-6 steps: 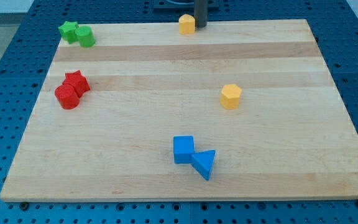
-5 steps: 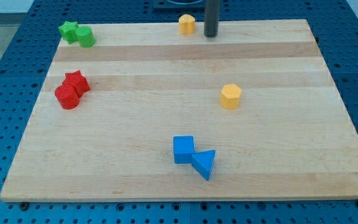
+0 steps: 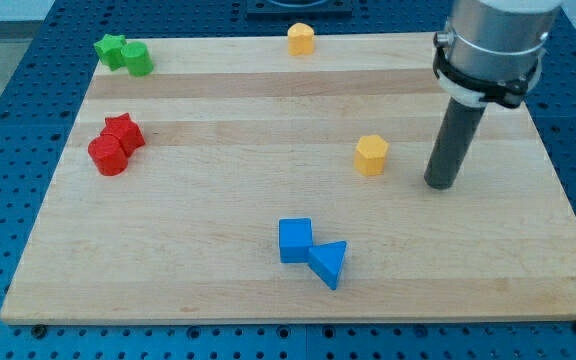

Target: Move the yellow hexagon to the bottom right of the yellow heart

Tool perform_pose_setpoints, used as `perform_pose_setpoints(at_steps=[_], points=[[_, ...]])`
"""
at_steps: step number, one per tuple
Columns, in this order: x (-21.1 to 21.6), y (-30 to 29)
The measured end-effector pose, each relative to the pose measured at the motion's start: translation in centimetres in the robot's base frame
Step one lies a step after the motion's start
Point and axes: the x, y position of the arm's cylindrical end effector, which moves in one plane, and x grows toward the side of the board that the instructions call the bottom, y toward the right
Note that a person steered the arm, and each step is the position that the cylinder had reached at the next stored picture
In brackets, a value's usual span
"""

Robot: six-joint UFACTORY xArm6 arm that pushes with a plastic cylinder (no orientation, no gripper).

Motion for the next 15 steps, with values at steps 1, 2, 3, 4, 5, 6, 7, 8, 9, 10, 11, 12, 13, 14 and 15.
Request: perform_pose_setpoints(at_steps=[1,2,3,4,5,6,7,8,9,10,11,12,13,14,15], points=[[0.0,-1.6],[0.0,-5.3],[0.0,-5.3],[-0.6,-5.6],[-1.4,-6.8],[-1.6,-8.3],[-1.6,-8.3],[-1.6,-6.4],[-3.1,-5.9],[-5.8,-6.8],[-7.0,-9.2],[-7.0,-10.0],[-5.3,-9.2],[-3.9,-10.2],[-3.9,-14.3]])
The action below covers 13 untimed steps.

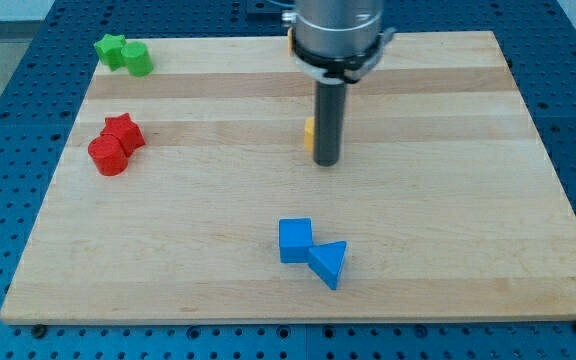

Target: Move the yellow hexagon to the bottom right of the yellow heart

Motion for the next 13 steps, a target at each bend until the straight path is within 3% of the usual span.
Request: perform_pose_setpoints(at_steps=[3,9,13], points=[[-0.1,-0.3],[-6.6,-0.4],[-8.7,0.6]])
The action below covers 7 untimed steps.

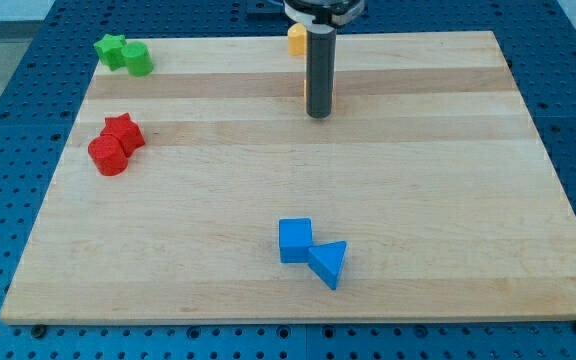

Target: Move the yellow hexagon to the bottom right of the yellow heart

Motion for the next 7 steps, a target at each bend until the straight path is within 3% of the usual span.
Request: perform_pose_setpoints(at_steps=[7], points=[[-5.3,1.6]])
